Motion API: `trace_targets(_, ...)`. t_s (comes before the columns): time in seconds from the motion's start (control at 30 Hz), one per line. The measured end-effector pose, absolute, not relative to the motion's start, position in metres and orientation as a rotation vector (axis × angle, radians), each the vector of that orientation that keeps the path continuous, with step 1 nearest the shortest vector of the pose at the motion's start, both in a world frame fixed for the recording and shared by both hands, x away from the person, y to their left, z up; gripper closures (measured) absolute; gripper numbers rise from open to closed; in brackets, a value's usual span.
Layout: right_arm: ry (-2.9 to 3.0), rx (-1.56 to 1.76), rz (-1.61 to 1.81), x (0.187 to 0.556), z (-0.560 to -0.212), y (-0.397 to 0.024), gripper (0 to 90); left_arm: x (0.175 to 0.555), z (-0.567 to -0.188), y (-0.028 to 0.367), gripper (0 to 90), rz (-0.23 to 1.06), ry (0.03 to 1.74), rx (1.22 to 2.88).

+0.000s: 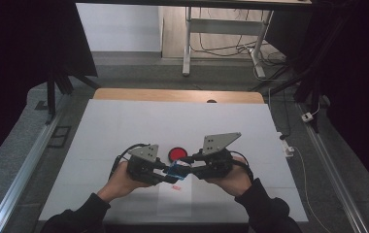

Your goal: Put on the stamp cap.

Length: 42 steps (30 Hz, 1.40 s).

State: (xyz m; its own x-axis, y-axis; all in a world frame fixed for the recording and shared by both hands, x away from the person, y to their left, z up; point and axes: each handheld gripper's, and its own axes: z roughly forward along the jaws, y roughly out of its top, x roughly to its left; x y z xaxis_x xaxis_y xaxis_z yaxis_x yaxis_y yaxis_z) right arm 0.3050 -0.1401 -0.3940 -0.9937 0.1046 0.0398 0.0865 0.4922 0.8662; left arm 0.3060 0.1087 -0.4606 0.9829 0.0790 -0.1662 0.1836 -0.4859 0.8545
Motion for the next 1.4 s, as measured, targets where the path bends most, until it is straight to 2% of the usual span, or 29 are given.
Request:
trace_targets(0.73, 2.709, 0.115, 1.661, 0.303, -0.3946, -0.1389, 70.3, 0.3042, -0.4598, 0.1152, 69.3, -0.126, 0.068, 2.005)
trace_targets(1.07, 2.708, 0.117, 1.653, 0.3035, -0.3956, -0.1384, 70.2, 0.3054, -0.4608, 0.1152, 68.5, -0.128, 0.086, 2.001)
trace_targets(1.4, 2.683, 0.139, 1.641, 0.3041, -0.3951, -0.1401, 70.1, 0.3023, -0.4623, 0.1125, 53.8, -0.064, 0.143, 2.056)
